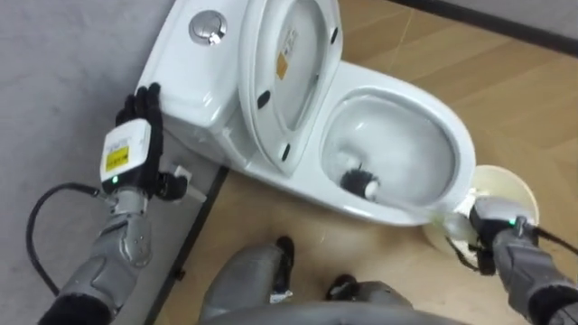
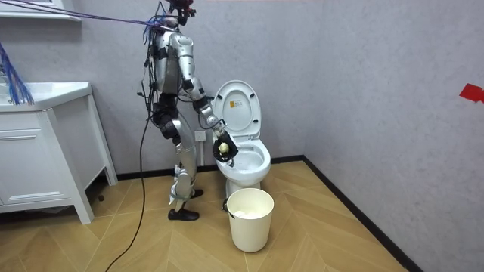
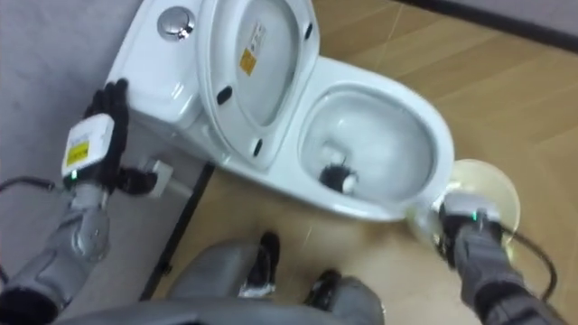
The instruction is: Brush toilet
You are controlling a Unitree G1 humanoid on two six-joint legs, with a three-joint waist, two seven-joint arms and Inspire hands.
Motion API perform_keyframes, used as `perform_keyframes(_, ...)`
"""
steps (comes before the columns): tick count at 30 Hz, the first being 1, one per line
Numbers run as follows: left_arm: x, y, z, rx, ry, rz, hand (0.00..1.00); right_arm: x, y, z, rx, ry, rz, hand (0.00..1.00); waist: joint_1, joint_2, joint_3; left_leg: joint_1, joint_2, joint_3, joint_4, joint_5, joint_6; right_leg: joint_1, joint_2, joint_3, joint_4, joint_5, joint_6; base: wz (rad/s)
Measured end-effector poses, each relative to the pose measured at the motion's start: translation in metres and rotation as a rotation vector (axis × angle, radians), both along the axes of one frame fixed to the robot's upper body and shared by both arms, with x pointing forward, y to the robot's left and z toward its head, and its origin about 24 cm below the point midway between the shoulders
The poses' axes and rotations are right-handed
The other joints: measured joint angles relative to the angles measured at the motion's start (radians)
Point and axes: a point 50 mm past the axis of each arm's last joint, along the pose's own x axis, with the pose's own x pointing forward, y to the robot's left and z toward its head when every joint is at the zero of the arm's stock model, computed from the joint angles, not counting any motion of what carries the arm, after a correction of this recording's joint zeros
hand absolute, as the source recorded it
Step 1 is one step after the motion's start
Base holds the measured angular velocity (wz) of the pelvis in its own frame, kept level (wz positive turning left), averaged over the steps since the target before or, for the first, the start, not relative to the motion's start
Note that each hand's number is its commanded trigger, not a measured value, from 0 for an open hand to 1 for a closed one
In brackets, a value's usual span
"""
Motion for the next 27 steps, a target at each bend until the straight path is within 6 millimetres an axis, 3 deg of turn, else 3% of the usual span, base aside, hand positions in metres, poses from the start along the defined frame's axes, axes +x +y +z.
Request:
perform_keyframes(5,-0.032,0.005,-0.01,-0.03,0.055,0.077,0.0,-0.038,0.014,-0.014,0.078,0.048,-0.101,1.0,-0.013,-0.01,-0.0012,0.117,-0.002,-0.024,-0.038,-0.02,-0.017,0.126,0.022,0.005,-0.089,0.016,0.01,-0.08)
perform_keyframes(10,-0.066,-0.001,-0.022,-0.064,0.126,0.148,0.0,-0.056,0.028,-0.023,0.143,0.1,-0.181,1.0,-0.022,-0.02,-0.0002,0.188,-0.014,-0.046,-0.073,-0.021,-0.018,0.207,0.027,-0.01,-0.135,0.018,0.016,0.09)
perform_keyframes(17,-0.077,-0.011,-0.028,-0.117,0.142,0.177,0.0,-0.057,0.042,-0.029,0.208,0.154,-0.216,1.0,-0.005,-0.044,-0.0016,0.212,-0.02,-0.083,-0.072,-0.022,-0.02,0.261,0.034,-0.05,-0.165,0.013,0.012,0.15)
perform_keyframes(27,-0.102,-0.001,-0.042,-0.346,0.258,0.397,0.0,-0.058,0.044,-0.032,0.233,0.181,-0.259,1.0,0.014,-0.044,0.0015,0.234,-0.014,-0.105,-0.058,-0.04,-0.046,0.293,0.048,-0.041,-0.182,0.012,0.008,-0.03)
